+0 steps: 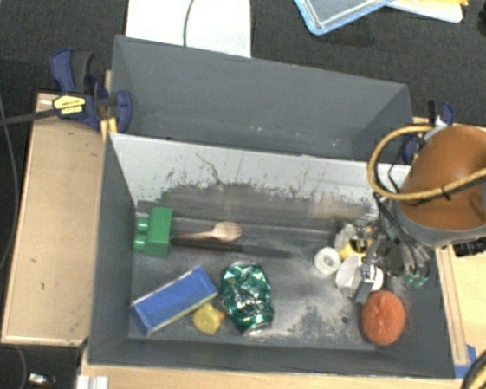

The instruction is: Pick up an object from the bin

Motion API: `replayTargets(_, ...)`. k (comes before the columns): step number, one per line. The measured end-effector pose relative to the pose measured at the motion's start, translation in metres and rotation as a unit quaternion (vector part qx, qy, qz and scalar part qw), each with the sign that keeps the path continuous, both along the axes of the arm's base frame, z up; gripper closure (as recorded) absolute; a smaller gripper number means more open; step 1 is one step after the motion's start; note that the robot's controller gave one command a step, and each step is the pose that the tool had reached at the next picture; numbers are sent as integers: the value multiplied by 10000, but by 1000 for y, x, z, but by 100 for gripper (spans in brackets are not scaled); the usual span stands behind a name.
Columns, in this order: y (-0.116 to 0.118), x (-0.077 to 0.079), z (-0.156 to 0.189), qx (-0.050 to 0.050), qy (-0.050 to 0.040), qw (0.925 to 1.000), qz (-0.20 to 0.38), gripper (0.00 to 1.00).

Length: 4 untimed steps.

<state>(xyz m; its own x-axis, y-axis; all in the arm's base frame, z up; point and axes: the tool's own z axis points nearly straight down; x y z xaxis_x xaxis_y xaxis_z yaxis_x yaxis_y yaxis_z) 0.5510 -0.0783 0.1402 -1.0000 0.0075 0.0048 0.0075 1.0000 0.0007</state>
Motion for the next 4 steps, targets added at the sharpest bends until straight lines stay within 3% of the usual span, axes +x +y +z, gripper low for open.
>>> replayTargets(1, 0, 2, 4, -6, -40, 10000, 14, 0)
replayTargets(2, -20, 28, -49, -13, -75, 9933, 1156, 0)
replayTargets(3, -22, 31, -55, -9, -57, 9898, 1421, 0)
replayTargets(4, -11, 33, -42, -11, -68, 9525, 3043, 0)
